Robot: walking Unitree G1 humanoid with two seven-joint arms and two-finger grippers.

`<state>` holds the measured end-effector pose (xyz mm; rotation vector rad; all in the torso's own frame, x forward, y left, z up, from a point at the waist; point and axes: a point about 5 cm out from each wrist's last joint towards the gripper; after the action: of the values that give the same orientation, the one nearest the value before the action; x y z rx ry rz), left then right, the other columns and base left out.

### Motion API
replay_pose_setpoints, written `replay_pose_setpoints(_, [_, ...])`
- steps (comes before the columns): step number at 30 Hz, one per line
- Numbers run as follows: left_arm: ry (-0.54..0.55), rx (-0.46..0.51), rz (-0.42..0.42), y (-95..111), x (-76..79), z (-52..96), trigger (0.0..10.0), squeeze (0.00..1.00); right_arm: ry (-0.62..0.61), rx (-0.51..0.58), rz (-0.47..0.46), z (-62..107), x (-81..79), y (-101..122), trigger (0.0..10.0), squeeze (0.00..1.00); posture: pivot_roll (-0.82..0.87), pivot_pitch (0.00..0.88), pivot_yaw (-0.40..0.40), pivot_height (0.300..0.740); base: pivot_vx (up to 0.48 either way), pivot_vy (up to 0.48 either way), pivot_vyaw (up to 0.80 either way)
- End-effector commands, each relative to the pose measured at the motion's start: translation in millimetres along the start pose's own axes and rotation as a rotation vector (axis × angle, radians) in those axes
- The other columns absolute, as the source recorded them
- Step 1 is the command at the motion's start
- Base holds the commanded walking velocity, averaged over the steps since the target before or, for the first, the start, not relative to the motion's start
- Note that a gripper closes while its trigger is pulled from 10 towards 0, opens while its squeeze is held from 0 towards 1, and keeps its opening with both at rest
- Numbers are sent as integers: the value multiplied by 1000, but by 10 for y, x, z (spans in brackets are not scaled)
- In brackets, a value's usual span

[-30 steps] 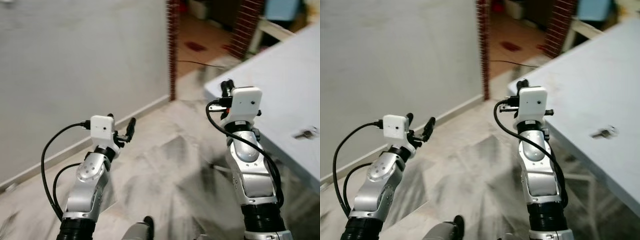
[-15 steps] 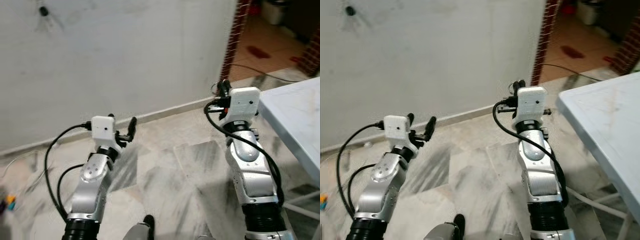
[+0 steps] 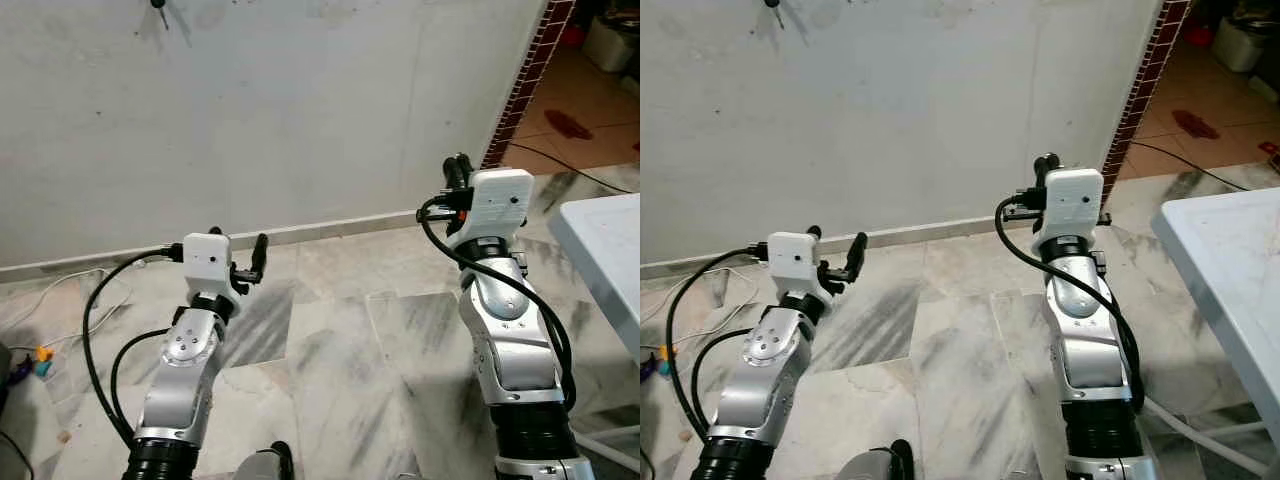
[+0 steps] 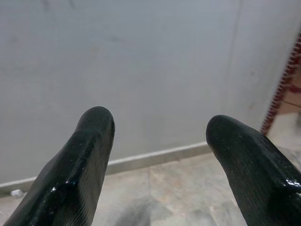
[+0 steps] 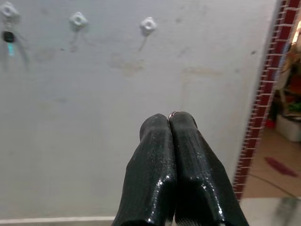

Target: Hang keys on a hook

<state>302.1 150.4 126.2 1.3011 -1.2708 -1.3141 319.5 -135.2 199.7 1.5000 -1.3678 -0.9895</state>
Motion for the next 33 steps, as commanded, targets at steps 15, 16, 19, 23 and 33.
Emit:
replay_pose_setpoints(15, [-28,-7,37,-20,33,32,10000,0,28,24,-10,6,-69,45,10000,0,-3,161,39,740,0,0,580])
replay_pose_setpoints(16, [-30,-6,38,-18,32,31,10000,0,27,25,-11,7,-69,45,10000,0,-2,161,40,740,0,0,0])
replay_pose_setpoints(19, [-39,0,45,-8,34,31,10000,0,27,28,-18,9,-74,47,10000,0,-1,159,42,740,0,0,0])
replay_pose_setpoints(23, [-50,5,51,-2,41,36,10000,0,29,30,-18,11,-79,46,10000,0,0,158,41,740,129,0,0])
replay_pose_setpoints(33, [-51,1,56,-8,28,41,10000,0,46,36,-15,0,-107,54,10000,0,5,155,43,740,297,0,0])
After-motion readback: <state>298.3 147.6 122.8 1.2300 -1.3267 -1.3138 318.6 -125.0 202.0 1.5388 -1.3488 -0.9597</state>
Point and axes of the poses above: a point about 5 cm out from each wrist's last joint towards the gripper, its own z axis pointing back from the gripper into the wrist, its own y axis along the axis of the wrist's last joint, x = y × z, and after that the axes turned 7 degrees about -z, right-handed
